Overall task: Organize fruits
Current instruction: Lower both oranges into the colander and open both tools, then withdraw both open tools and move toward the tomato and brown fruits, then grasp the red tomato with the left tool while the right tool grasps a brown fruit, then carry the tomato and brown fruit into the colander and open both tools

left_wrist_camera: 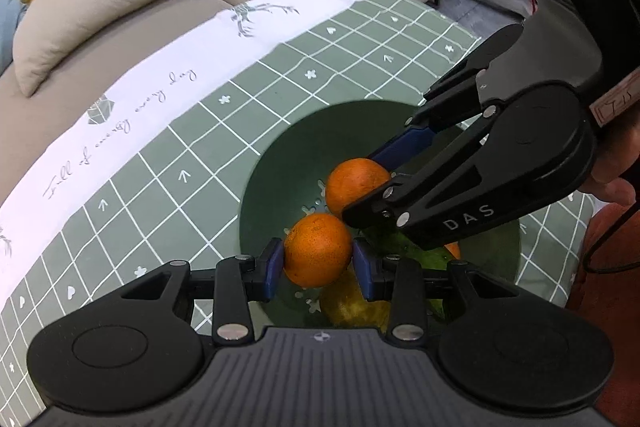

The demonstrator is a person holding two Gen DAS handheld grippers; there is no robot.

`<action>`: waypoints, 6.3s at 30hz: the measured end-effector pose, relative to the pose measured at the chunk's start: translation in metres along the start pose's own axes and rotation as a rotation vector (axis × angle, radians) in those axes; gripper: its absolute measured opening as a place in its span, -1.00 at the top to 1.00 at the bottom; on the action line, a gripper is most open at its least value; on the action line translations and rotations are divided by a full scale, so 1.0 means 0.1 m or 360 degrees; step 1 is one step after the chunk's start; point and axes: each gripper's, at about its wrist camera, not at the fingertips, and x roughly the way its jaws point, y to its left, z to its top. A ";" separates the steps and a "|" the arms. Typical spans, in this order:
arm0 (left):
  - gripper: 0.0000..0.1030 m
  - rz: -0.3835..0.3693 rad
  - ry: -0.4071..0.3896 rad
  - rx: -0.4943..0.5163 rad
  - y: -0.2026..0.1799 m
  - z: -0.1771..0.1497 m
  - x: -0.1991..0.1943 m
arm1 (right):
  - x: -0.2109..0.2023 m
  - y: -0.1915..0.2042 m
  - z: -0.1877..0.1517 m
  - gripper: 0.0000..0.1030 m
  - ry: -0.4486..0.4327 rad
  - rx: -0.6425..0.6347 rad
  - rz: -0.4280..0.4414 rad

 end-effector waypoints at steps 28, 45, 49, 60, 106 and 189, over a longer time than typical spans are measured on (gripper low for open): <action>0.11 0.0029 0.0118 -0.0005 0.05 -0.02 0.20 | 0.12 -0.03 0.05 0.28 -0.0010 -0.0001 0.0013; 0.10 0.0138 0.0013 -0.0025 -0.01 -0.32 -0.48 | -0.30 0.48 0.00 0.02 -0.0080 -0.0149 -0.0086; 0.10 0.0190 -0.0007 -0.0070 0.01 -0.44 -0.63 | -0.44 0.69 -0.09 -0.03 -0.0127 -0.0193 -0.0101; 0.10 0.0252 -0.0154 -0.0321 0.10 -0.92 -1.01 | -0.62 1.25 -0.50 -0.33 -0.0336 -0.0159 -0.0161; 0.30 0.0189 -0.0166 -0.0638 0.47 -1.75 -0.45 | 0.61 1.84 -1.07 0.57 -0.0174 -0.0157 -0.0285; 0.46 -0.0049 -0.0207 -0.0798 -0.17 -0.26 -0.05 | -0.38 0.39 -0.84 0.58 -0.0455 -0.0123 -0.0609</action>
